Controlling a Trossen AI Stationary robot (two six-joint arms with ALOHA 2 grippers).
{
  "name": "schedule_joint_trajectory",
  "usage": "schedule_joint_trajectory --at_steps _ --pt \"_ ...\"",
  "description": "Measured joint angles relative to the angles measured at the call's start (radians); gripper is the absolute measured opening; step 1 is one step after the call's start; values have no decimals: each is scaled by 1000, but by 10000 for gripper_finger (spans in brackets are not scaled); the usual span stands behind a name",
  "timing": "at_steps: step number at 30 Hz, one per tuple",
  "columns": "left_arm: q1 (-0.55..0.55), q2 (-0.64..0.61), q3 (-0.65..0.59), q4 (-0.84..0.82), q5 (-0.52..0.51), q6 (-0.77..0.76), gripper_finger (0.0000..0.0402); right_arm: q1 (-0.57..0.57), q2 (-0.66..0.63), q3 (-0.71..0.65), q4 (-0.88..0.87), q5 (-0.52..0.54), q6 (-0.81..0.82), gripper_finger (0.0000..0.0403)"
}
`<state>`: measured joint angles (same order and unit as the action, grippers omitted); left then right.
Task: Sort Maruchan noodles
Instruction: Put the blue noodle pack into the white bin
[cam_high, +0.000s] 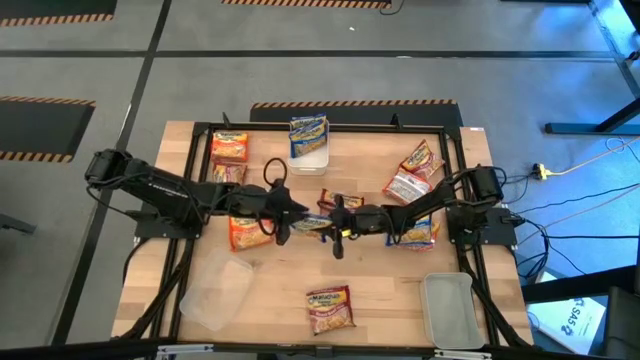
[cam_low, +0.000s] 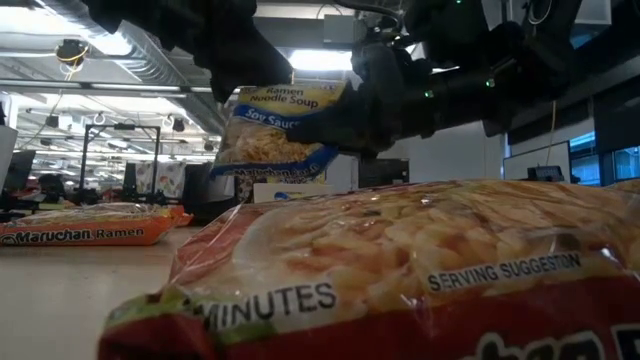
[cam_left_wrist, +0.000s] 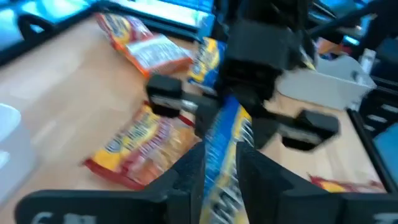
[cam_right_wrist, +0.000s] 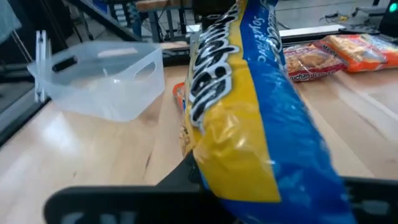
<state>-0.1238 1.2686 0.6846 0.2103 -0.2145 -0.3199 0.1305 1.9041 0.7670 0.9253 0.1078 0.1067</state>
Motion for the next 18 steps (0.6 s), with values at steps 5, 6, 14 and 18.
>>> schedule_joint_trajectory --at_steps 5,6,14,18 --pt "1 -1 0 60 -11 3 95 0 0 0 -21 -4 -66 24" --pt "5 -1 0 64 -29 16 95 0 0 0 -26 3 -81 26" --pt "23 0 0 129 -159 104 95 -15 0 0 -47 37 -276 24" --pt "38 0 0 183 -160 175 95 -50 -3 0 -50 30 -329 29"
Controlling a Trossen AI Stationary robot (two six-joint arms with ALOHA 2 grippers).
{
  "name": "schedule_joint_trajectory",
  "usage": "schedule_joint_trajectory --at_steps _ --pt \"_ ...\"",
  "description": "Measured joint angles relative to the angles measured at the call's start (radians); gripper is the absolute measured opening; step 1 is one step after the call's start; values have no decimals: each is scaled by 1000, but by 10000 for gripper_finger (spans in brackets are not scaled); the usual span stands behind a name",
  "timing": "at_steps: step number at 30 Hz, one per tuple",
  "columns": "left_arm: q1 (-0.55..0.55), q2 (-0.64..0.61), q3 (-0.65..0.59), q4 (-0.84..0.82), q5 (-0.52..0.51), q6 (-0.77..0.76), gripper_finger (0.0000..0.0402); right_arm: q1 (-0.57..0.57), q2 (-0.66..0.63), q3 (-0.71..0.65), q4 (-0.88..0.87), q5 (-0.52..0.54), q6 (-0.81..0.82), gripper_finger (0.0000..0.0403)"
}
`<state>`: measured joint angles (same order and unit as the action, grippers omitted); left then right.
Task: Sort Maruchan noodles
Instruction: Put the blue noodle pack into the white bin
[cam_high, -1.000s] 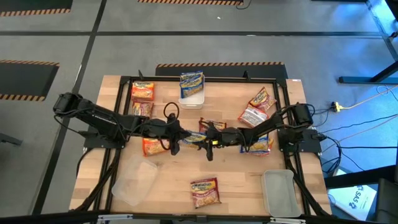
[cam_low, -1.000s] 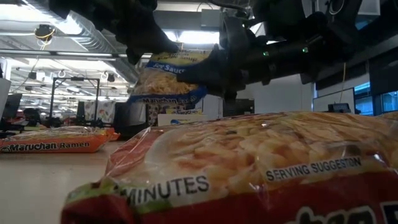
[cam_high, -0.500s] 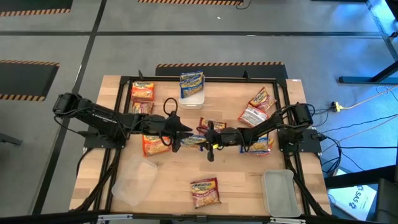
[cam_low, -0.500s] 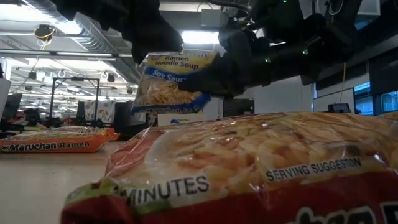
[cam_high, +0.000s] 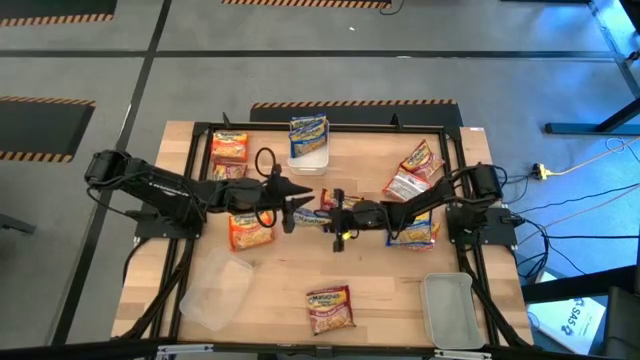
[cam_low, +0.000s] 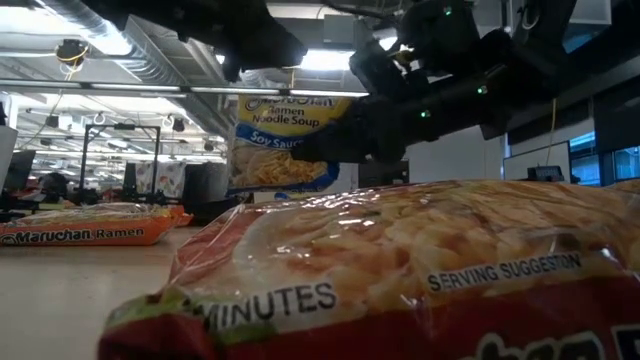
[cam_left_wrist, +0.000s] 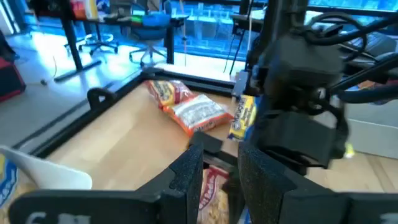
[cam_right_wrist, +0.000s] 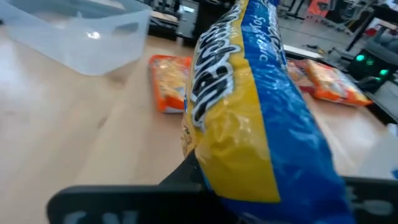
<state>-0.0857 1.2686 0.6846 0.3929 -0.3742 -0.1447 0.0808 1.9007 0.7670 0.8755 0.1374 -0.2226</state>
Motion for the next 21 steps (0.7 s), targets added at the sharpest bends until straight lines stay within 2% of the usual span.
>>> schedule_joint_trajectory --at_steps 2,5,11,16,21 --pt "16 0 0 6 37 7 97 -20 -1 0 -1 -18 -22 30" --pt "60 0 0 4 183 -36 113 -48 -1 0 -13 -46 -29 26" --pt "129 0 0 -52 397 -112 186 -62 -18 0 -25 -133 -22 27" --pt "159 -5 0 -126 452 -112 237 -61 -74 1 -101 -157 -22 25" --pt "159 4 0 -167 514 -111 262 -62 -102 1 -121 -157 -22 25"
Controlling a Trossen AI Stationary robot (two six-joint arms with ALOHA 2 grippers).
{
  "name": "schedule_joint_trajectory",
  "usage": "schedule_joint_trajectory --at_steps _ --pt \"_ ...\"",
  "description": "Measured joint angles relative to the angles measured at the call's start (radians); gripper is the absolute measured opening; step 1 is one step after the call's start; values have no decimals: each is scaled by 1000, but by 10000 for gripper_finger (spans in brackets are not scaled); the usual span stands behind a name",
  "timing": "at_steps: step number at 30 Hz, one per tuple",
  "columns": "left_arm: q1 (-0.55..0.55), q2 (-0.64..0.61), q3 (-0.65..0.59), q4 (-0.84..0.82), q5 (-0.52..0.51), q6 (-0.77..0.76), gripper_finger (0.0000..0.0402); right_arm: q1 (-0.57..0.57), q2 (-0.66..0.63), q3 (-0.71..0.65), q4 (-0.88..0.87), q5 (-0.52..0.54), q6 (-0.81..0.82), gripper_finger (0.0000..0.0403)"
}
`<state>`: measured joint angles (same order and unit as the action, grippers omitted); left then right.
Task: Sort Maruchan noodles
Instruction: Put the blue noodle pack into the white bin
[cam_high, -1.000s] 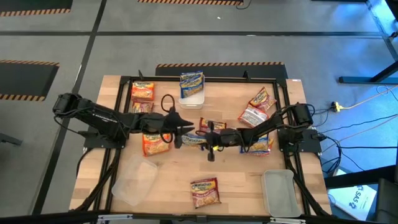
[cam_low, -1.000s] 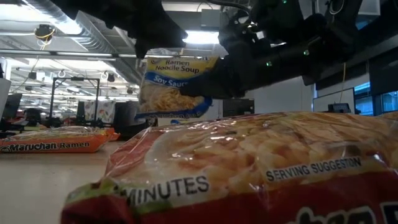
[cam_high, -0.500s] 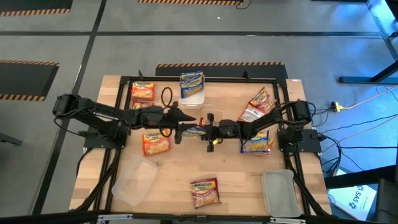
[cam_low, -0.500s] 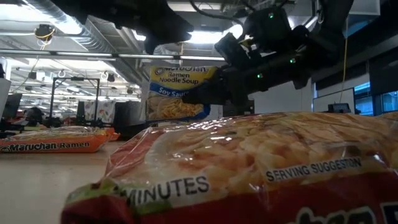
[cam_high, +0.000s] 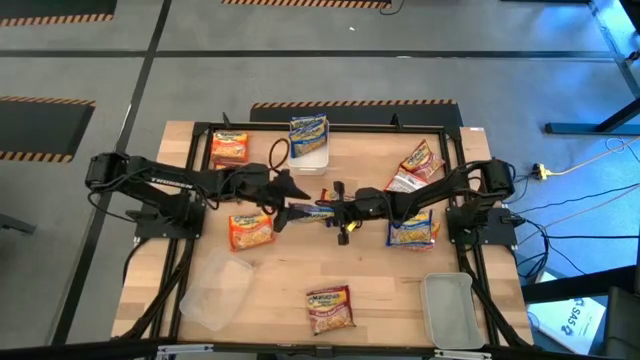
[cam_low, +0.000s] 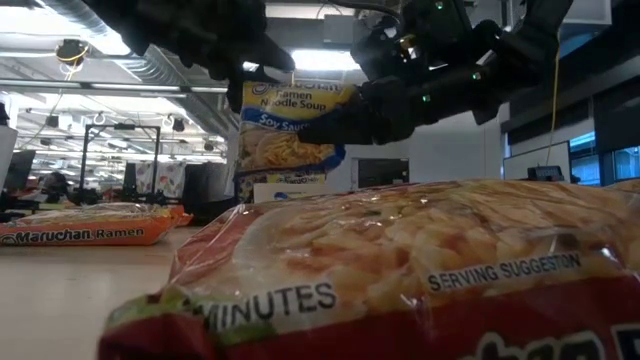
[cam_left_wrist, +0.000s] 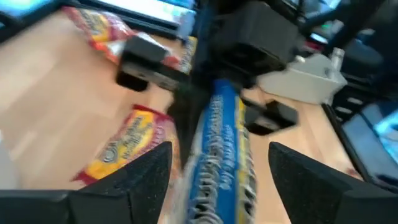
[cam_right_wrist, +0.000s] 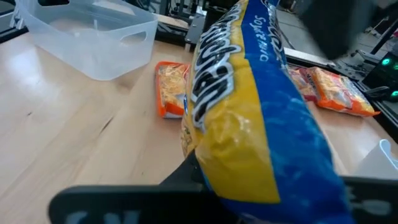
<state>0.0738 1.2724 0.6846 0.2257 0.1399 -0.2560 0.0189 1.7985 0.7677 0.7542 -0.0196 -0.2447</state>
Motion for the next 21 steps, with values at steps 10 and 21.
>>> schedule_joint_trajectory --at_steps 10,21 --pt "-11 134 230 -320 36 112 259 0 0 0 3 0 5 27" --pt "-11 430 719 -1016 -20 181 259 0 -1 51 -111 0 8 27"
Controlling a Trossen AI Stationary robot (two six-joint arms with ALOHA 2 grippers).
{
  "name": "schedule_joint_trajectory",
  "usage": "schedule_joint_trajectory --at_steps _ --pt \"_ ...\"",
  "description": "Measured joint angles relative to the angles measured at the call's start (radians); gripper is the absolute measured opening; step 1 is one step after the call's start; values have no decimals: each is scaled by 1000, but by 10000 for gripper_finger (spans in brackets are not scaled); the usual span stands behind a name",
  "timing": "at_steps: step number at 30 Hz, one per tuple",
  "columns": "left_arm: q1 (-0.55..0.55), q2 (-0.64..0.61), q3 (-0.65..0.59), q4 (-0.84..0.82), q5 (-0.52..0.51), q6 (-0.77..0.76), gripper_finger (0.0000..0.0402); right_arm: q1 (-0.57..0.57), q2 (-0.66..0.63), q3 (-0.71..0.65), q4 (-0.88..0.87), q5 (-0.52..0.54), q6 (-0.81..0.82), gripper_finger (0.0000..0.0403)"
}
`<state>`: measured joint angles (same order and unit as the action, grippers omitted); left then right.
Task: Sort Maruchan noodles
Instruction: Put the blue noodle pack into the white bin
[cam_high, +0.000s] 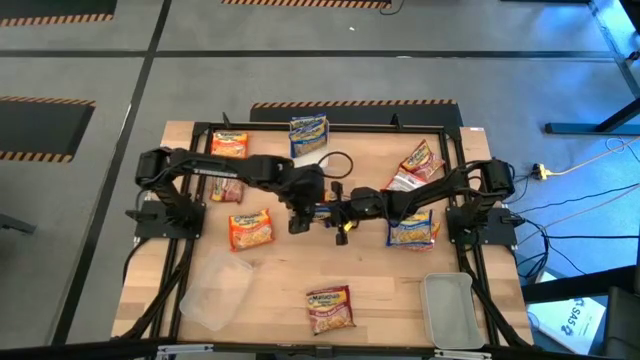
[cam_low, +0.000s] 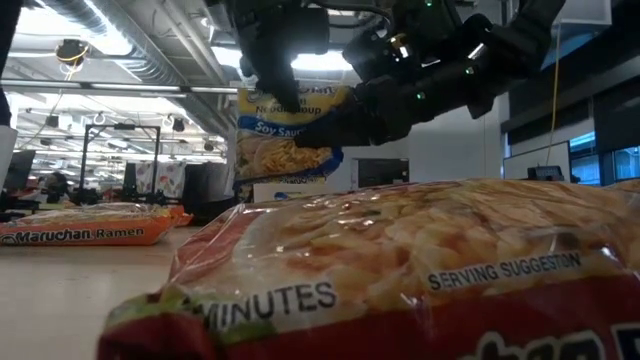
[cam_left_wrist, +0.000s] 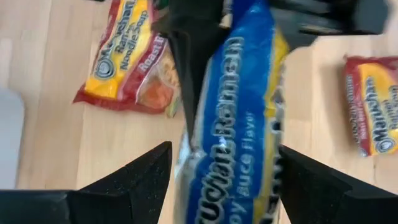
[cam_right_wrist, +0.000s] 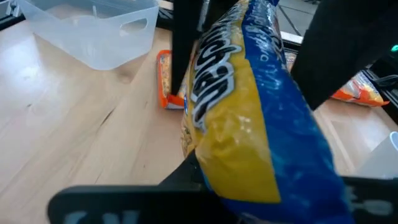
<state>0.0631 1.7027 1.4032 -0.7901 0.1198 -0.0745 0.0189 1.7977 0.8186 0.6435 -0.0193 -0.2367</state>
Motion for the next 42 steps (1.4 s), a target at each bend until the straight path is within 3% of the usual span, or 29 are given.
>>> schedule_joint_trajectory --at_steps 10,17,25,31,38,42 --pt "-1 79 42 -82 -33 6 252 0 0 8 -5 0 26 28" --pt "0 79 42 -73 -40 7 189 0 0 8 -6 4 96 34" --pt "0 79 42 -86 -46 32 119 0 0 8 -4 0 93 140" --pt "0 76 43 -94 -80 59 103 0 -63 7 -109 30 44 210" --pt "8 76 166 -250 -270 134 103 1 -233 0 -446 70 57 238" --pt "46 75 278 -300 -364 190 103 2 -316 -68 -506 138 77 238"
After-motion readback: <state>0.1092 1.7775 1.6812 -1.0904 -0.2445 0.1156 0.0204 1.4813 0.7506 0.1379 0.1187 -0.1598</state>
